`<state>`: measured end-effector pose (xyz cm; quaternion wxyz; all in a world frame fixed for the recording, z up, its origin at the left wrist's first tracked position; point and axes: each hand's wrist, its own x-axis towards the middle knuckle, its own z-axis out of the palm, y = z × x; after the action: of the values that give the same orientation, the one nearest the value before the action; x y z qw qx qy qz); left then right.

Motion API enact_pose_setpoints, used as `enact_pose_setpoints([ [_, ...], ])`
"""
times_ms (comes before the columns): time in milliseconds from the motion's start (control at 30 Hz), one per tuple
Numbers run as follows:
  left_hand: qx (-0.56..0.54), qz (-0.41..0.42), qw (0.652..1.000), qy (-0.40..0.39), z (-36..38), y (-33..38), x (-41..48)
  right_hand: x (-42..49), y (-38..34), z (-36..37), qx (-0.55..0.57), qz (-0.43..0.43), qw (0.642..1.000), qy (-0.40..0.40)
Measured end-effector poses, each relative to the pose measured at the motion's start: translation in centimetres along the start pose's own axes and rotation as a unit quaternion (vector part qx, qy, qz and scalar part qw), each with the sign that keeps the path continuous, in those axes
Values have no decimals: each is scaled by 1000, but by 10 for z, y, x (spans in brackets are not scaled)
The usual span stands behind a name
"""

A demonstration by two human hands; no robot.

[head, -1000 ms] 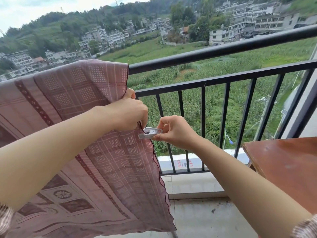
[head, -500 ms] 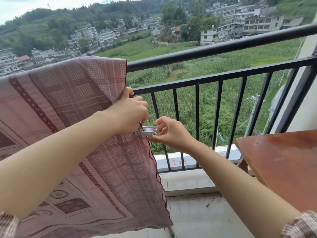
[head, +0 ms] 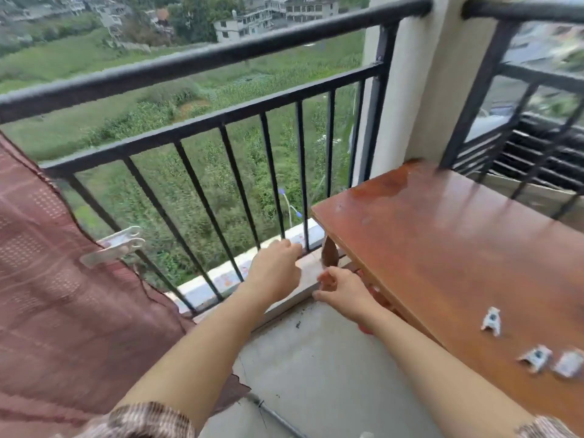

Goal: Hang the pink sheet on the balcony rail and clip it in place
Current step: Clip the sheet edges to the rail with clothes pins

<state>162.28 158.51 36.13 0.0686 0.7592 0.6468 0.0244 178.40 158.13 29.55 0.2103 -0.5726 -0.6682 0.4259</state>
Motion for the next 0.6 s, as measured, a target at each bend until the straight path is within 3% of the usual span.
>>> enact_pose_setpoints([
  [133, -21, 4, 991, -129, 80, 62, 11, -39, 78, -43, -36, 122, 990, 58],
  [300, -63, 81, 973, -205, 158, 156, 16, -97, 168, -99, -39, 252, 961, 108],
  [433, -106, 122, 961, -225, 201, 232, 25, -129, 235, -143, -51, 343, 927, 142],
  [600, -91, 132, 964, -212, 250, 295, 38, -120, 293, -186, -73, 377, 913, 140],
])
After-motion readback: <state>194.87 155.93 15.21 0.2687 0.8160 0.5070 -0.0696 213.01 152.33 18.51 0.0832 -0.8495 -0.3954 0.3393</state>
